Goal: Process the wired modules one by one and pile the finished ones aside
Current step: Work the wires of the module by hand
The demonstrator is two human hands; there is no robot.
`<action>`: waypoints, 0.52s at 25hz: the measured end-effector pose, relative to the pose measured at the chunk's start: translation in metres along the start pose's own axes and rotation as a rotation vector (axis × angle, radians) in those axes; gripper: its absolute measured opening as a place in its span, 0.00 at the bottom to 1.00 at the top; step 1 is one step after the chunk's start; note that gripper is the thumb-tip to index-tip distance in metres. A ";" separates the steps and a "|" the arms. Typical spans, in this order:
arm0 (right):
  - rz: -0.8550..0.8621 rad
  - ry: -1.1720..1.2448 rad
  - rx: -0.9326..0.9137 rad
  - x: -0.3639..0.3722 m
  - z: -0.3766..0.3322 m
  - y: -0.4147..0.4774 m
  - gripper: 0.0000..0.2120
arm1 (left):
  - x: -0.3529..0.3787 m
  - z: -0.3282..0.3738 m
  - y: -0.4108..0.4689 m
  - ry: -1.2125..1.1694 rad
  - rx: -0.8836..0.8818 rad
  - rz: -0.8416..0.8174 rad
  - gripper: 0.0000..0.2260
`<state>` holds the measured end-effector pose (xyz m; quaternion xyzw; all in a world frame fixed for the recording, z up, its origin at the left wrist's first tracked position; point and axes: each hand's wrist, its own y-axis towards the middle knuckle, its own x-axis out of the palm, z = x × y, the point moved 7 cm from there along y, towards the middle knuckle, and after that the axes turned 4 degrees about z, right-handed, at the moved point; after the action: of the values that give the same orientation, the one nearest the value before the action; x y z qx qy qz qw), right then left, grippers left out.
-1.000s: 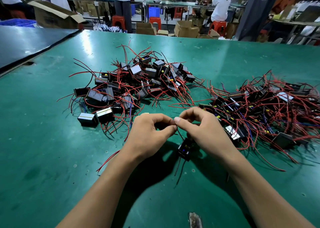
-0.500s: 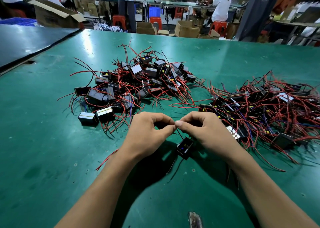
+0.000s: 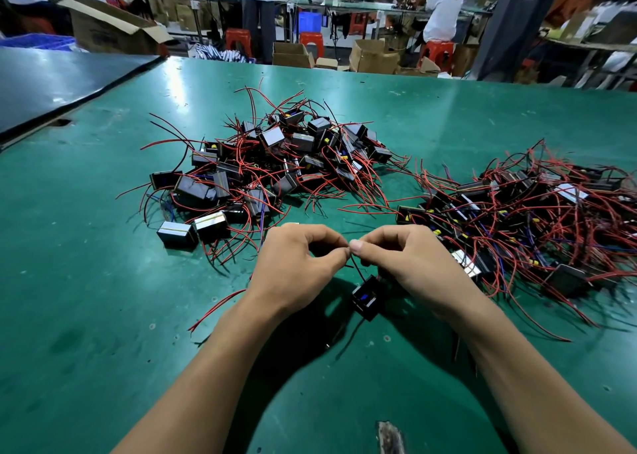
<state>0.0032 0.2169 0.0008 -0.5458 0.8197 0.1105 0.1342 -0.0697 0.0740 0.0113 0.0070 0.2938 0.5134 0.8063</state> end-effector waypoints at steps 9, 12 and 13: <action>0.142 -0.298 -0.459 -0.011 -0.017 -0.003 0.10 | 0.000 -0.007 0.001 -0.109 -0.125 -0.048 0.01; 0.131 -0.392 -0.617 -0.006 -0.022 -0.006 0.09 | 0.001 -0.008 0.002 -0.111 -0.118 -0.083 0.01; 0.131 -0.418 -0.648 -0.005 -0.024 -0.007 0.08 | 0.001 -0.008 0.002 -0.101 -0.112 -0.091 0.02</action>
<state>0.0090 0.2105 0.0245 -0.4724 0.7303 0.4806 0.1116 -0.0755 0.0736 0.0046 -0.0257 0.2235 0.4907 0.8418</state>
